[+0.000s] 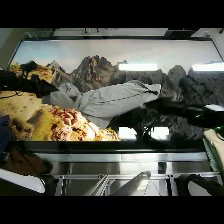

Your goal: Fold the shirts.

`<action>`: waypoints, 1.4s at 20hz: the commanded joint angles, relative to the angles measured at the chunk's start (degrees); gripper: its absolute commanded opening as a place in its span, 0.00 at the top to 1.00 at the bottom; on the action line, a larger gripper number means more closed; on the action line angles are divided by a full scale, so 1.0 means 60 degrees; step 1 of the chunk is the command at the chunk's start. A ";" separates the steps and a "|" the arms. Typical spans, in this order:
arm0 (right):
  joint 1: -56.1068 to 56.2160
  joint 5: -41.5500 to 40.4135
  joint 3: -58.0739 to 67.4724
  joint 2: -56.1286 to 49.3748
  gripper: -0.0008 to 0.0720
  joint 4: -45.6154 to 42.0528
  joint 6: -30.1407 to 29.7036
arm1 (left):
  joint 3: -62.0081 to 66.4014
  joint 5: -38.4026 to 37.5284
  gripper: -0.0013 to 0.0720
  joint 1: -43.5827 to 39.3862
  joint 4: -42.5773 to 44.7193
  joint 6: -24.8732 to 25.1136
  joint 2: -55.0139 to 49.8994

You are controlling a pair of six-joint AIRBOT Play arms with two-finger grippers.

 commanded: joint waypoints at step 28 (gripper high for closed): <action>-0.0867 -0.2685 0.4889 -0.3246 0.96 -0.1457 0.0670 | 0.3450 -0.1625 0.96 -0.1100 0.1617 0.0171 -0.0546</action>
